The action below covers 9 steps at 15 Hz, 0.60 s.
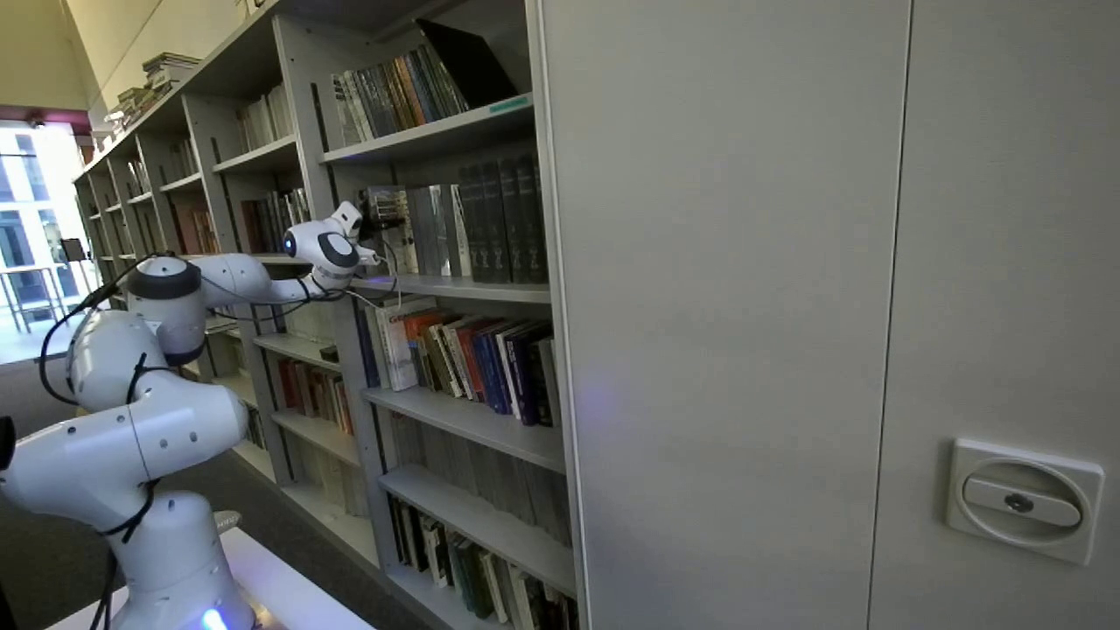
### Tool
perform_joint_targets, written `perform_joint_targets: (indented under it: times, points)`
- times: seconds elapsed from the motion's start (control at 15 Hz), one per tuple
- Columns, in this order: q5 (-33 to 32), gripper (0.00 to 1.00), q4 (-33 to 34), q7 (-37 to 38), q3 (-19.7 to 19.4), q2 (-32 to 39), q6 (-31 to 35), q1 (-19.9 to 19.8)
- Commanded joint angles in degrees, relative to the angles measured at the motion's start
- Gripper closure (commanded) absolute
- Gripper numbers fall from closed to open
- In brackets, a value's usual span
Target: Move the thin white book to the right
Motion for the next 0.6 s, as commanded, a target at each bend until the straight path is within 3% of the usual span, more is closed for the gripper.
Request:
perform_joint_targets:
  times: [0.0,0.4,0.53]
  points:
    - [1.5,0.40,3.1,-0.9,-0.5,-1.0,-1.0,-2.0]
    - [1.4,0.88,3.8,-0.9,-0.5,-1.1,-1.0,-2.4]
    - [1.4,1.00,3.9,-0.9,-0.5,-1.1,-1.0,-2.5]
